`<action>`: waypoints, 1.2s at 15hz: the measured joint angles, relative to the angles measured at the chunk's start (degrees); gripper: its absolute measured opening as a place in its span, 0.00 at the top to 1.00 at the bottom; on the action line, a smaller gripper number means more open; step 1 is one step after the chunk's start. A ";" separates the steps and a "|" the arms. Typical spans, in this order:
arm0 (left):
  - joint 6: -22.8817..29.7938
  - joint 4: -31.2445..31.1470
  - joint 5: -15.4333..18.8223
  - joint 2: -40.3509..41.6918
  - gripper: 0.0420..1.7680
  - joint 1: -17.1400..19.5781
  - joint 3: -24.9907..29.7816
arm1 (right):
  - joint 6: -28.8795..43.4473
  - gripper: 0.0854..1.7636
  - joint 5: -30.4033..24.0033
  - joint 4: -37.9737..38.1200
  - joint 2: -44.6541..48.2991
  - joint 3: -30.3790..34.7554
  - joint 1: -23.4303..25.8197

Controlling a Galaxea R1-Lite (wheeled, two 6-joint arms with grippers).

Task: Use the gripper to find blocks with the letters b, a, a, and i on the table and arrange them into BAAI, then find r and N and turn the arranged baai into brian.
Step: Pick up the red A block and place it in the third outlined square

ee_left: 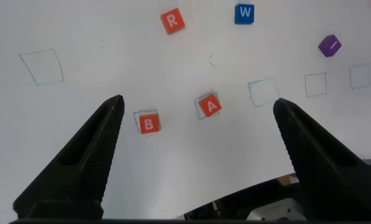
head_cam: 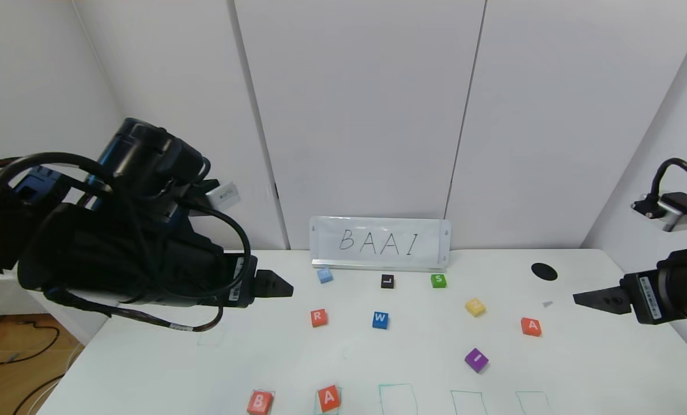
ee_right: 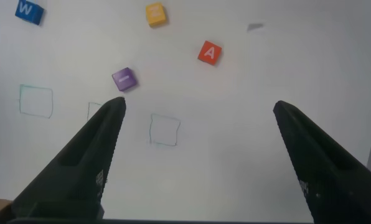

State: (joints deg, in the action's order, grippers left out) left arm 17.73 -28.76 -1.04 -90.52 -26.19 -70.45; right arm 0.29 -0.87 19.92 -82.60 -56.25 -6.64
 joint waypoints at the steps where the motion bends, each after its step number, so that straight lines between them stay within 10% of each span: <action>1: -0.13 0.00 0.02 0.57 0.04 0.50 -0.09 | 1.12 0.03 -0.02 0.00 -1.77 -0.63 0.65; 18: -2.27 0.18 0.17 3.61 0.03 3.47 -0.09 | 11.03 0.03 2.97 0.94 -30.76 -12.80 2.24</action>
State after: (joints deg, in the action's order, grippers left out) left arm 15.46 -28.57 -0.87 -86.91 -22.71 -70.53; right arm 11.33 2.11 20.86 -113.36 -69.05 -4.40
